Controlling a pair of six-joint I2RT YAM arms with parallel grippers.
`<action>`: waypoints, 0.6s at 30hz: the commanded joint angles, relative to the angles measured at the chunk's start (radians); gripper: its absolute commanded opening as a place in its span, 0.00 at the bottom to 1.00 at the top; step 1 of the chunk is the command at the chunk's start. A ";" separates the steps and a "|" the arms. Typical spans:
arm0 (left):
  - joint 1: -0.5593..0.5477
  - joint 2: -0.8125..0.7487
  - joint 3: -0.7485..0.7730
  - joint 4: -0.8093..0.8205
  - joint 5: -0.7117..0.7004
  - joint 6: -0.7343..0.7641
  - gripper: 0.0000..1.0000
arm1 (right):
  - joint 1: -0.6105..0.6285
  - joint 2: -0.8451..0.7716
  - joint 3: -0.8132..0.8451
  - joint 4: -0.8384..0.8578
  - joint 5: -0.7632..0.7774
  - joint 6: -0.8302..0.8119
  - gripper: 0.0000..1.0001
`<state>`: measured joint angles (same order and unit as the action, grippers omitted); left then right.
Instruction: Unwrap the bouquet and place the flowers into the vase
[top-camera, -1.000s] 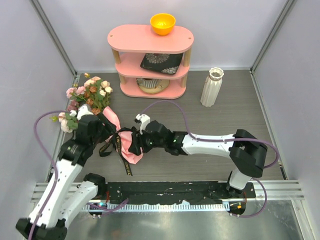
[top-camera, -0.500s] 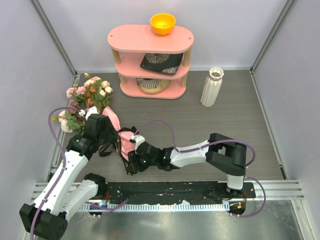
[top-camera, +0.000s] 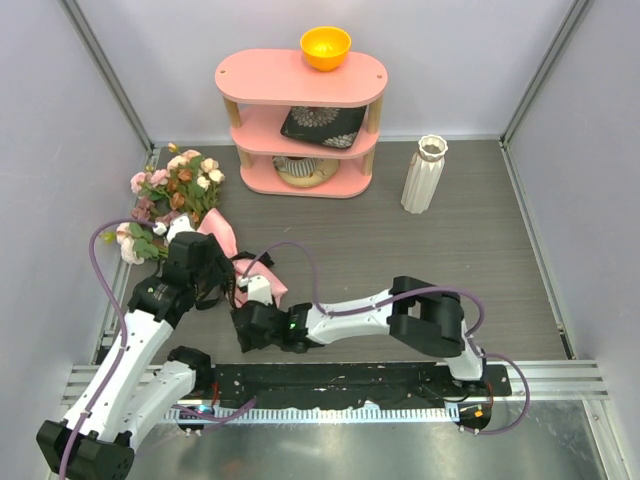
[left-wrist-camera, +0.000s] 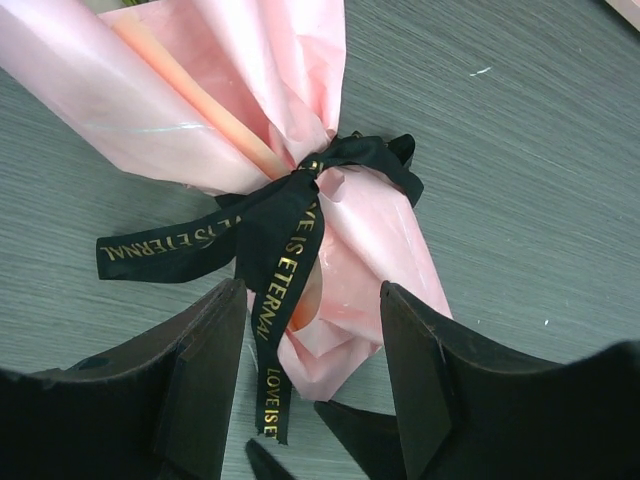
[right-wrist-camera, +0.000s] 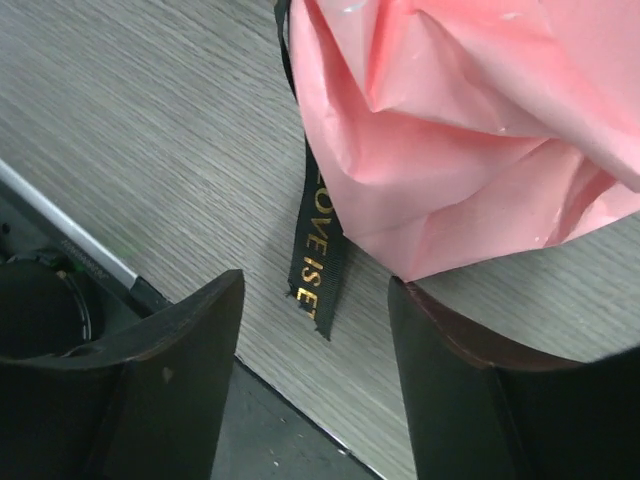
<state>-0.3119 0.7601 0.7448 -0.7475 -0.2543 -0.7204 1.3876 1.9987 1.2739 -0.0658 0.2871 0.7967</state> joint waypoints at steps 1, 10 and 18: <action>0.002 -0.010 -0.002 0.046 -0.025 0.009 0.60 | 0.071 0.077 0.213 -0.276 0.266 0.039 0.69; 0.002 -0.047 -0.010 0.054 -0.039 0.009 0.60 | 0.143 0.136 0.332 -0.420 0.417 0.044 0.68; 0.002 -0.061 -0.013 0.057 -0.043 0.012 0.60 | 0.122 0.215 0.421 -0.428 0.400 -0.010 0.66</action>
<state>-0.3119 0.7139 0.7349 -0.7315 -0.2714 -0.7204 1.5291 2.1830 1.6287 -0.4774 0.6456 0.8112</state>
